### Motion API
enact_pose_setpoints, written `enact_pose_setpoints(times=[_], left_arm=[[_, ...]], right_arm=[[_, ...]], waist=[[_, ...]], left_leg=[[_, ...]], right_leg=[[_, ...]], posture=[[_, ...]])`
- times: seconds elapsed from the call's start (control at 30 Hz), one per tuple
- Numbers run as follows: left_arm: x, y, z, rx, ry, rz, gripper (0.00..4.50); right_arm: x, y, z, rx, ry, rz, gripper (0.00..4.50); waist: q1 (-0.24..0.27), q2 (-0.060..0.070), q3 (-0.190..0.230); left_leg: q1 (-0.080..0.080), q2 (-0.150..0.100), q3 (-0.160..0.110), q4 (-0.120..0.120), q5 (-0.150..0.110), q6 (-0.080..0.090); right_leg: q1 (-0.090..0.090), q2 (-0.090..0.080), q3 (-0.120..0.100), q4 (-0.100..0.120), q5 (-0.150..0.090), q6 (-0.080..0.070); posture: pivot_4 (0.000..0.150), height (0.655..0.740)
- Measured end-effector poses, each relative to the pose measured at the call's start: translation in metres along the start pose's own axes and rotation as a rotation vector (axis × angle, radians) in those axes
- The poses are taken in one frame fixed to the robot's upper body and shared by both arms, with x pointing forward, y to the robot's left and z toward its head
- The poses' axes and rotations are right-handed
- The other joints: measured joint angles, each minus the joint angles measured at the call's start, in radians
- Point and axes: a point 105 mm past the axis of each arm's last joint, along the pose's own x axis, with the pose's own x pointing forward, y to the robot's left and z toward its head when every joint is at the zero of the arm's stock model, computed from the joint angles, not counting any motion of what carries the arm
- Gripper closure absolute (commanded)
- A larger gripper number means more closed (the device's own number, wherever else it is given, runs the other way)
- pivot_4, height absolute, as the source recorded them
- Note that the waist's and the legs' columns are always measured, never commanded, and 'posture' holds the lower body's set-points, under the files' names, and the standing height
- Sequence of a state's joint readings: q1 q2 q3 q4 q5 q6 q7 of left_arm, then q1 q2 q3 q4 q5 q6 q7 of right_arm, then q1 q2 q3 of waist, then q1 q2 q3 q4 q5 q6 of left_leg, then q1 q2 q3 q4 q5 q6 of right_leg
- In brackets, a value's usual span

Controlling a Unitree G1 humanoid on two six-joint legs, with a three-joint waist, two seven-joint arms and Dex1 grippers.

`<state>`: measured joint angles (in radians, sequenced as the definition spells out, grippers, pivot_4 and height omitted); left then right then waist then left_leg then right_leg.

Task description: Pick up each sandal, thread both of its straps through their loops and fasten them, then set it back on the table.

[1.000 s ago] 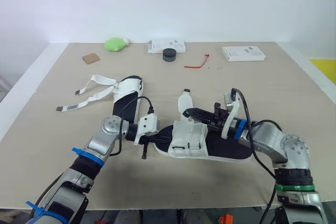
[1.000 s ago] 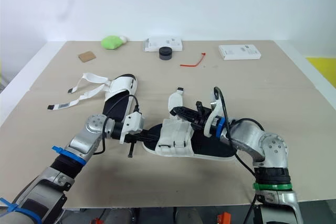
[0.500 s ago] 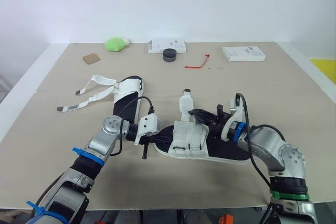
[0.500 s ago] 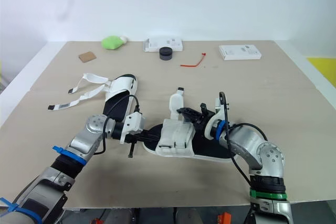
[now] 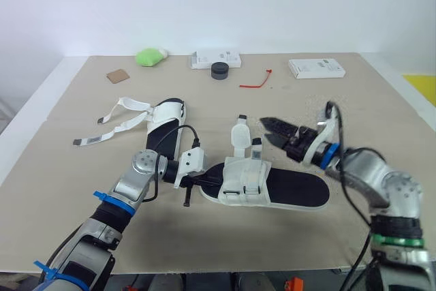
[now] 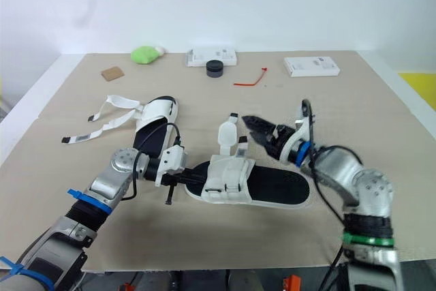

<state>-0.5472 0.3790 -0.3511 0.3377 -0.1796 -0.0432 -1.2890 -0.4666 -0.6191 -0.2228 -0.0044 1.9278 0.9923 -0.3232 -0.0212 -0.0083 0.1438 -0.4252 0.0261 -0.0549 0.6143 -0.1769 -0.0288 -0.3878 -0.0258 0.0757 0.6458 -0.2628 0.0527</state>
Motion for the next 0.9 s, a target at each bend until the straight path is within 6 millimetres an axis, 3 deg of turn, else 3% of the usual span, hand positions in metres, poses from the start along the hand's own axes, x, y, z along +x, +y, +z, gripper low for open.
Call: enact_pose_setpoints(times=[0.07, 0.13, 0.37, 0.53, 0.73, 0.9], left_arm=[[0.0, 0.0, 0.0, 0.0, 0.0, -0.003, 4.5], [0.0, -0.001, 0.0, 0.0, 0.0, -0.006, 4.5], [0.0, 0.0, 0.001, 0.0, -0.003, -0.011, 4.5], [0.001, -0.001, 0.002, 0.003, -0.006, -0.023, 4.5], [0.001, -0.001, 0.001, 0.001, -0.008, -0.014, 4.5], [0.0, -0.002, 0.001, 0.003, -0.011, 0.001, 4.5]], right_arm=[[-0.003, 0.014, 0.02, -0.113, 0.0, 0.015, 0.98], [-0.003, 0.019, 0.026, -0.175, 0.027, 0.021, 0.98], [0.024, -0.009, 0.048, -0.255, 0.178, -0.172, 0.98], [0.038, -0.032, 0.045, -0.215, 0.282, -0.246, 0.98], [0.062, -0.022, 0.026, -0.168, 0.436, -0.167, 0.98], [0.072, -0.035, 0.015, -0.16, 0.468, -0.189, 0.98]], waist=[[0.0, -0.001, 0.0], [0.001, -0.001, 0.0], [0.002, 0.001, 0.0], [0.003, 0.002, 0.0], [0.002, 0.003, 0.0], [0.0, 0.003, 0.0]], left_leg=[[0.0, 0.0, 0.0, 0.0, 0.0, 0.0], [0.0, 0.0, -0.001, -0.001, 0.0, 0.0], [0.0, -0.003, 0.001, -0.002, 0.0, 0.001], [-0.002, -0.005, 0.0, -0.004, 0.0, 0.001], [-0.002, -0.005, -0.001, -0.004, 0.0, 0.001], [-0.002, -0.006, -0.001, -0.004, 0.0, 0.001]], right_leg=[[0.0, 0.001, -0.001, 0.0, 0.0, 0.0], [0.0, 0.001, -0.001, 0.0, -0.001, -0.001], [-0.004, 0.0, 0.0, -0.001, 0.0, -0.001], [-0.003, 0.0, 0.0, -0.001, -0.002, 0.001], [-0.002, 0.001, -0.001, 0.0, -0.001, 0.001], [-0.002, 0.001, -0.001, 0.0, -0.001, 0.002]], posture=[[0.15, 0.74], [0.15, 0.74], [0.15, 0.74], [0.15, 0.74], [0.15, 0.74], [0.15, 0.74]])
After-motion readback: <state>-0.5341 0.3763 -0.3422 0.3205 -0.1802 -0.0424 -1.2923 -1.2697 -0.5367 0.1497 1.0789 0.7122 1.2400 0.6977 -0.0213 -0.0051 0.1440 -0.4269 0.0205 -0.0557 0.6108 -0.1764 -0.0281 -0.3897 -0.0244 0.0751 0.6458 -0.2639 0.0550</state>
